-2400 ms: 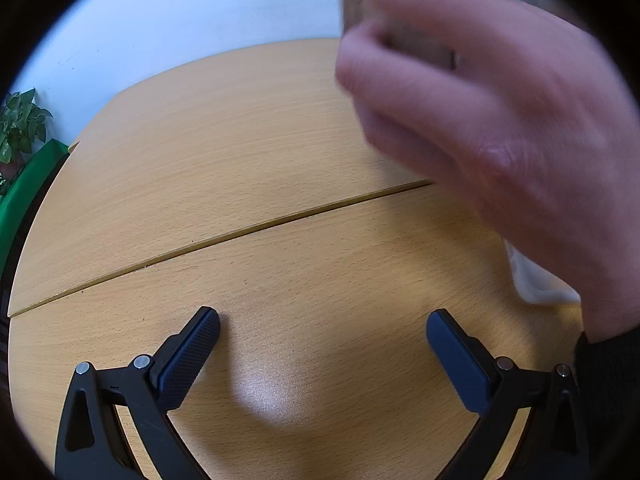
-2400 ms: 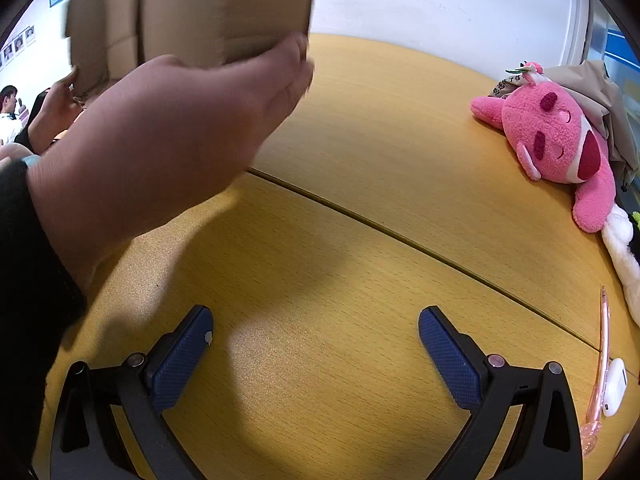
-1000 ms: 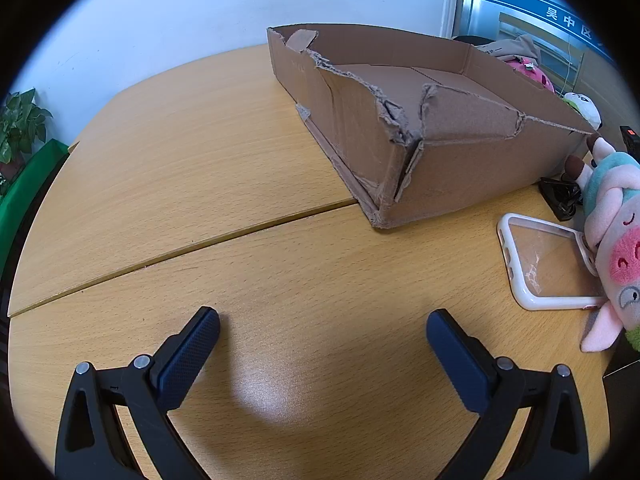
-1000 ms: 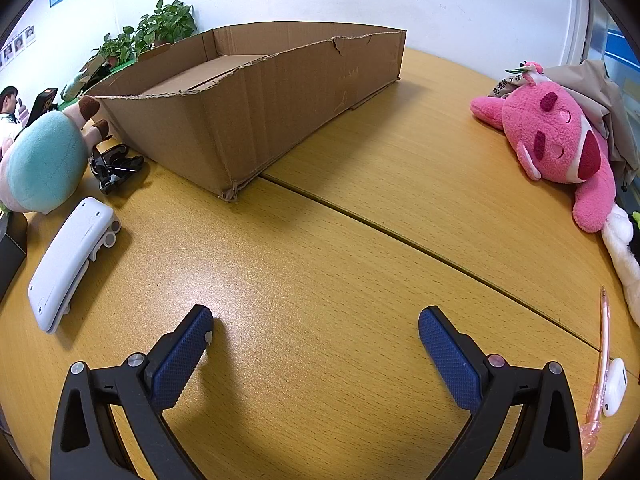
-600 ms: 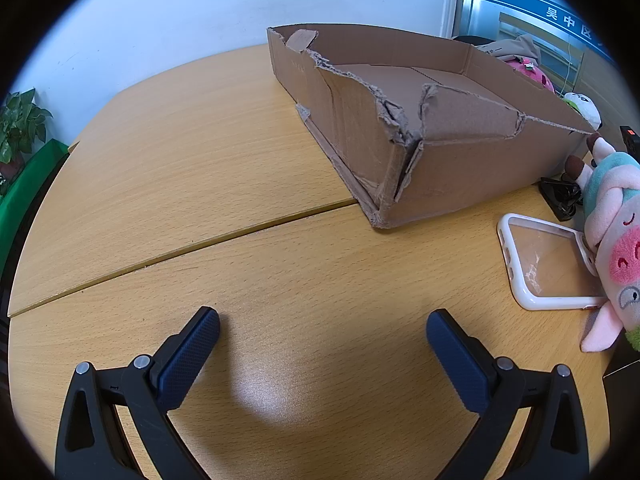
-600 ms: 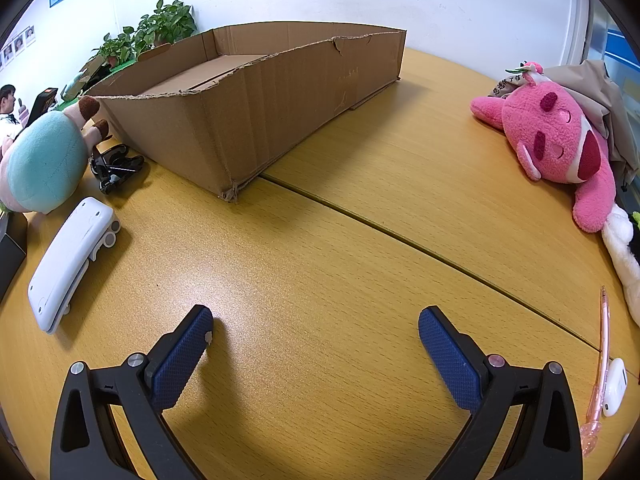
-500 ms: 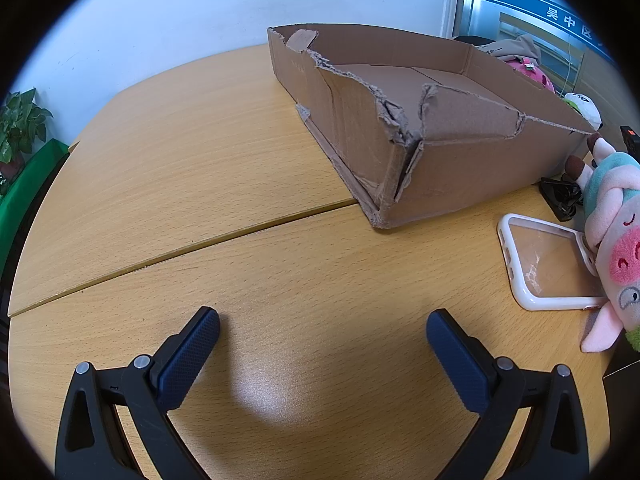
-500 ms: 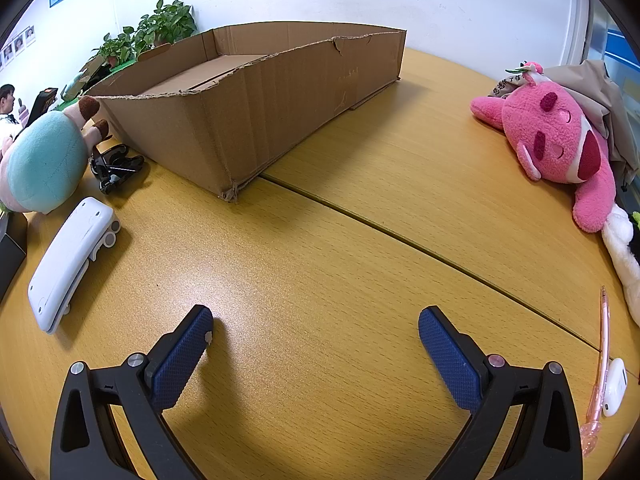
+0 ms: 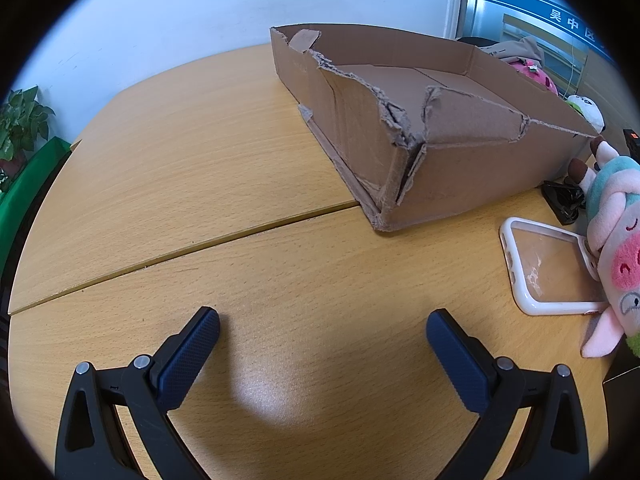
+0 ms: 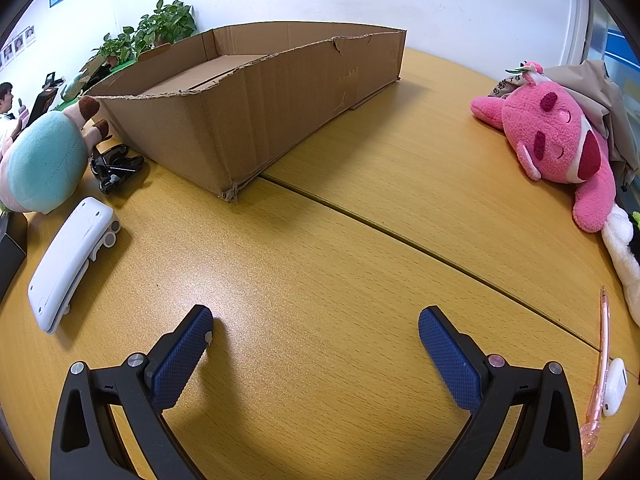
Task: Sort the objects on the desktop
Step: 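Close the left gripper on the pink-and-teal plush pig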
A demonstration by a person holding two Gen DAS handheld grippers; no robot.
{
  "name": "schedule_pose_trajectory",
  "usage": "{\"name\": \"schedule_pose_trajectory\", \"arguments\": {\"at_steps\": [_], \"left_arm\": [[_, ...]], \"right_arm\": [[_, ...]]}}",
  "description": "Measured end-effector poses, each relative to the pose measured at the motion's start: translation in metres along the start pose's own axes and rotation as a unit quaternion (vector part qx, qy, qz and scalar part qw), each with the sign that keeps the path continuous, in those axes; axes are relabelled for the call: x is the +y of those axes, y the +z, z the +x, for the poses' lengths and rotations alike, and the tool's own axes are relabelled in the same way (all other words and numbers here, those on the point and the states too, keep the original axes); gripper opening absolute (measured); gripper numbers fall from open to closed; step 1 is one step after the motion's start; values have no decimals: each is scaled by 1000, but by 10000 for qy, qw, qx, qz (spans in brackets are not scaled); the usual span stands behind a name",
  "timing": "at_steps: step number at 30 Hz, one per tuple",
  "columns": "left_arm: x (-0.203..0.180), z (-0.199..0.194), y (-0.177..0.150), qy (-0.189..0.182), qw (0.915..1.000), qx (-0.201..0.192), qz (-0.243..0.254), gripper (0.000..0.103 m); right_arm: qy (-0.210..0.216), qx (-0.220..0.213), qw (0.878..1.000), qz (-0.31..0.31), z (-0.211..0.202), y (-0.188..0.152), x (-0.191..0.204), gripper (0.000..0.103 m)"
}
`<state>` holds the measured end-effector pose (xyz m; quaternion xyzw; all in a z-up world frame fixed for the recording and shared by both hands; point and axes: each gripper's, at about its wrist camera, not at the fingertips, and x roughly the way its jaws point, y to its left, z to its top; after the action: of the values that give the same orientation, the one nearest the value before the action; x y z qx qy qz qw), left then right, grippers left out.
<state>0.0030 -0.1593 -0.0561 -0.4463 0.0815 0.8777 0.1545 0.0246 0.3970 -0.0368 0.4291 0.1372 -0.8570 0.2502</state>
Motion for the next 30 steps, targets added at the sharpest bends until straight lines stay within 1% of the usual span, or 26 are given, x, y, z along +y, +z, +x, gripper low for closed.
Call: {"name": "schedule_pose_trajectory", "arguments": {"at_steps": [5,7,9,10,11,13,15,17,19,22,25,27,29,30], "left_arm": [[-11,-7,-5,45,10000,-1,-73,103],[-17,-13,-14,102,9998,24,-160,103],[-26,-20,-22,29,9999,49,-135,102],[-31,-27,-27,-43,9999,-3,-142,102],[-36,-36,-31,-121,9996,-139,-205,102],[-43,-58,-35,-208,9973,-548,-451,102],[-53,-88,-37,-206,9914,-1018,-801,102],[-70,-116,-36,-141,9851,-1382,-1012,102],[-88,-134,-34,-133,9823,-1531,-1073,102],[-125,-148,-30,-277,9816,-1529,-1114,102],[-156,-146,-25,-690,9819,-1424,-1044,102],[-171,-139,-22,-901,9813,-1368,-1008,102],[-177,-129,-18,-1105,9785,-1294,-1169,102],[-179,-126,-17,-1240,9767,-1242,-1234,102]], "right_arm": [[0,0,10000,0,0,0,0,103],[0,0,10000,0,0,0,0,103],[0,0,10000,0,0,0,0,103],[0,0,10000,0,0,0,0,103],[0,0,10000,0,0,0,0,103],[0,0,10000,0,0,0,0,103],[0,0,10000,0,0,0,0,103],[0,0,10000,0,0,0,0,103],[0,0,10000,0,0,0,0,103],[-125,5,9998,159,2,2,1,103],[-175,6,9995,246,3,3,1,103],[-250,8,9991,354,3,3,3,103],[-425,36,9971,625,3,5,6,103],[-537,132,9951,822,1,7,10,103]]}}
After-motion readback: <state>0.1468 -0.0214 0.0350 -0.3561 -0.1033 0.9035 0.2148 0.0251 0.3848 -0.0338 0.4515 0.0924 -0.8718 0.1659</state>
